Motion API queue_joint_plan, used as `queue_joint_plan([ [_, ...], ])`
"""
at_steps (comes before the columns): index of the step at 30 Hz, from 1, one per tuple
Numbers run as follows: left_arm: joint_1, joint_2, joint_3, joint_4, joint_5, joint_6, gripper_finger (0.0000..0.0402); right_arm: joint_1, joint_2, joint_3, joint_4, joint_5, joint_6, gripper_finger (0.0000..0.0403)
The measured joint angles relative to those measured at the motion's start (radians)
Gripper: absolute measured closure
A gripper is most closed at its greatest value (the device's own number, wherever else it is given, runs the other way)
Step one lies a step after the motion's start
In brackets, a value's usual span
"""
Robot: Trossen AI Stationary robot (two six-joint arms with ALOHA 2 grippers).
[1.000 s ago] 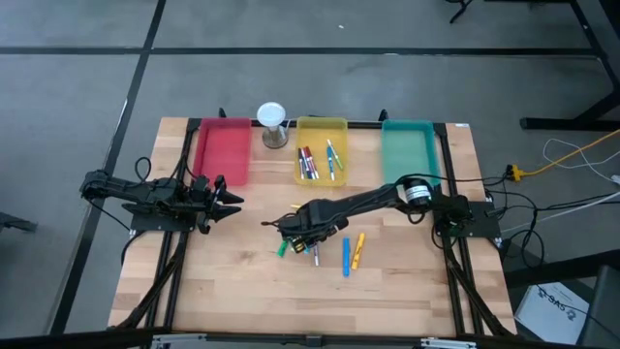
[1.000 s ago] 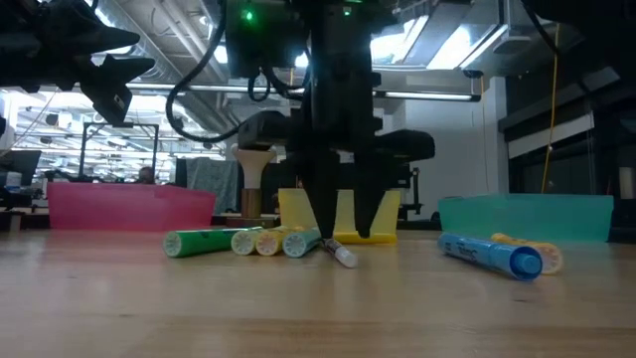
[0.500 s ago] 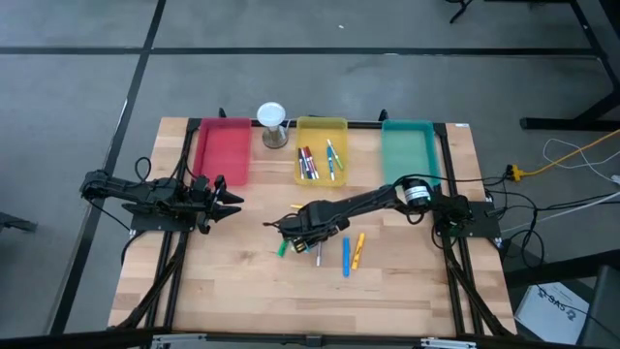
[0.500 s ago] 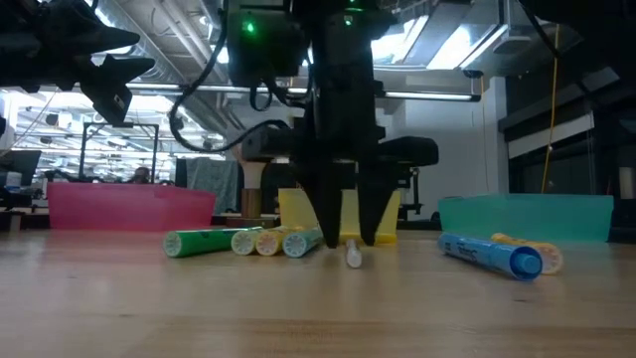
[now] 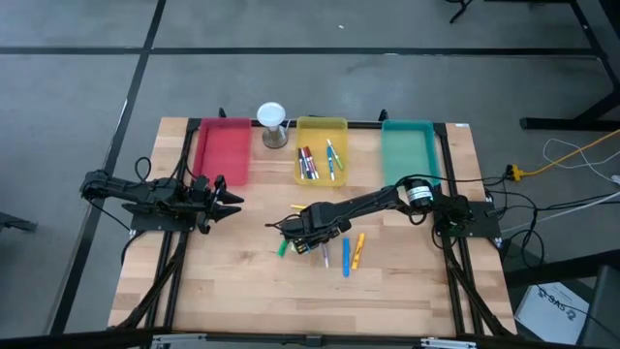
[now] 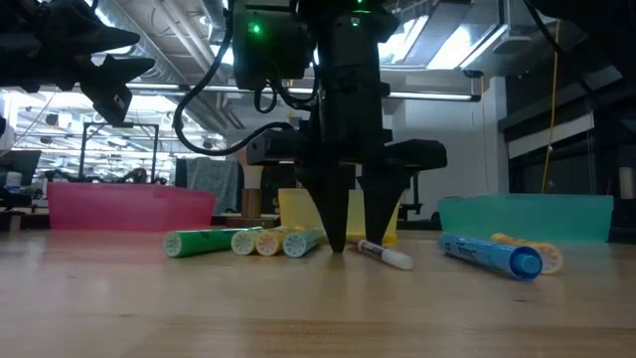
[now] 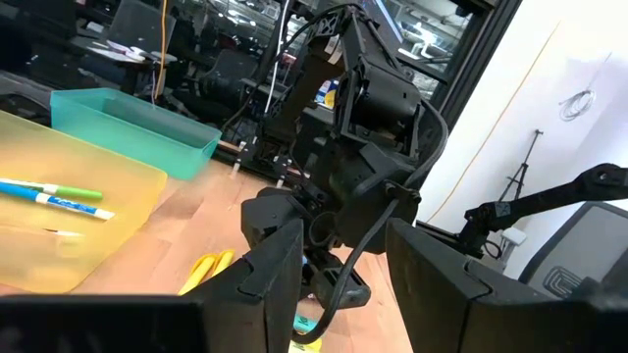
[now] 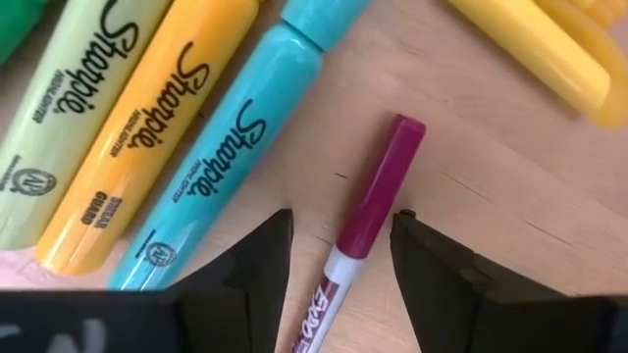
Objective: Pick & Place Markers
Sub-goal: Put the red marker into the yellow bin
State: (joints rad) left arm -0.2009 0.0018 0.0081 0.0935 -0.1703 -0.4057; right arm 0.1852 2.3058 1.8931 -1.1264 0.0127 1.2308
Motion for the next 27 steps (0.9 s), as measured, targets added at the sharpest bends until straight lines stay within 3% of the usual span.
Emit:
queue_joint_plan([
  [7, 0.000, 0.000, 0.000, 0.000, 0.000, 0.000, 0.0258, 0.001, 0.002, 0.000, 0.007, -0.007, 0.000, 0.0242],
  [19, 0.000, 0.000, 0.000, 0.000, 0.000, 0.000, 0.0258, 0.016, 0.003, 0.000, 0.034, -0.002, -0.021, 0.0363],
  [27, 0.000, 0.000, 0.000, 0.000, 0.000, 0.000, 0.0258, 0.016, 0.003, -0.001, 0.036, -0.012, -0.094, 0.0368],
])
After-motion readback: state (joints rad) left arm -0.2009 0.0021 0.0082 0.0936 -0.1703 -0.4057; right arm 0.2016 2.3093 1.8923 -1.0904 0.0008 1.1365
